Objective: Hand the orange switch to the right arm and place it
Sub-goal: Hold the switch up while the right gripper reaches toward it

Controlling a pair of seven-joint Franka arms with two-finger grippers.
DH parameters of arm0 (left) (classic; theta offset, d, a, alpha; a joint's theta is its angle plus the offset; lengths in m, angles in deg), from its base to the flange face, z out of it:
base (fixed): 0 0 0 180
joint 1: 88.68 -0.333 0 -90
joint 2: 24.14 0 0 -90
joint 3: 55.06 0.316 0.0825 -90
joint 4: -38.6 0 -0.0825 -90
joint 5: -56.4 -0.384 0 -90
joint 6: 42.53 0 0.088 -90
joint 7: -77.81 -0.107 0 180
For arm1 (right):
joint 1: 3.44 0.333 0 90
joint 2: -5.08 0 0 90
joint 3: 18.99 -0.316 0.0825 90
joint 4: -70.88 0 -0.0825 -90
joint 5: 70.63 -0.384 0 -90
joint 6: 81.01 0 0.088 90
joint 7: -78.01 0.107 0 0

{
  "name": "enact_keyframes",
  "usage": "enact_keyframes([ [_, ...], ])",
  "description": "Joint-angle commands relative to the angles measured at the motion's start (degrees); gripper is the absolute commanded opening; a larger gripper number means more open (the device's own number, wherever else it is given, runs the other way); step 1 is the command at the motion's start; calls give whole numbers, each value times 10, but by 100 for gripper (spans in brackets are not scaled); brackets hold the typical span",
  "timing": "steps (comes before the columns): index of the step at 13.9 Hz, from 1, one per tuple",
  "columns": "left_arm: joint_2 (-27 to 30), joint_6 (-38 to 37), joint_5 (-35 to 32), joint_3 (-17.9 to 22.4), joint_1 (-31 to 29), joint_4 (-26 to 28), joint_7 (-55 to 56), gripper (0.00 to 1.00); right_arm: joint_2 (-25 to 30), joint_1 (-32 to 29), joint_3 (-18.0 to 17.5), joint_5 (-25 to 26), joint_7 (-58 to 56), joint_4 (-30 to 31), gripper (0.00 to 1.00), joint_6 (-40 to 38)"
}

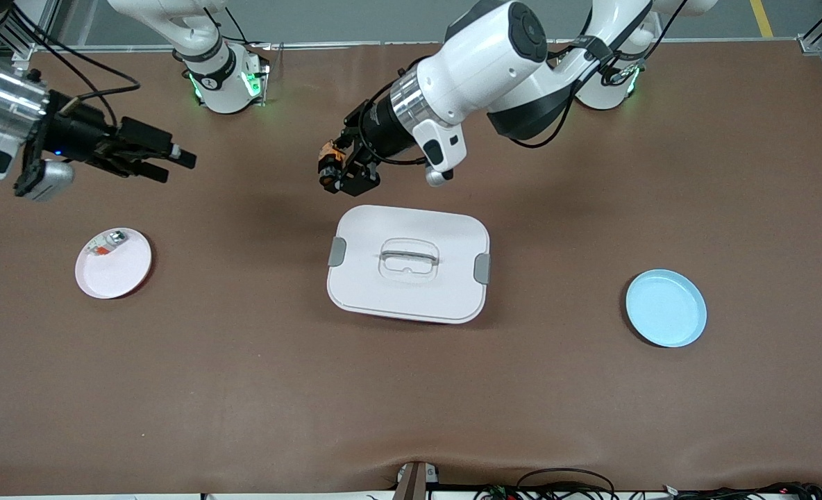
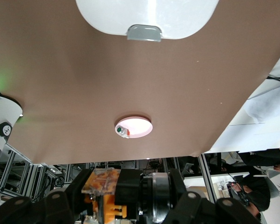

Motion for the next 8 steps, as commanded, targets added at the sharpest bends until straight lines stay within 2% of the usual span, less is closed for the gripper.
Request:
enact_keyframes([
  [1,0,-6,-14,1,13,-6,19,28,13,43,4,-25,2,18,100,23],
  [8,0,-6,-18,1,13,-6,21,28,-1,132,4,-24,53,21,100,71],
])
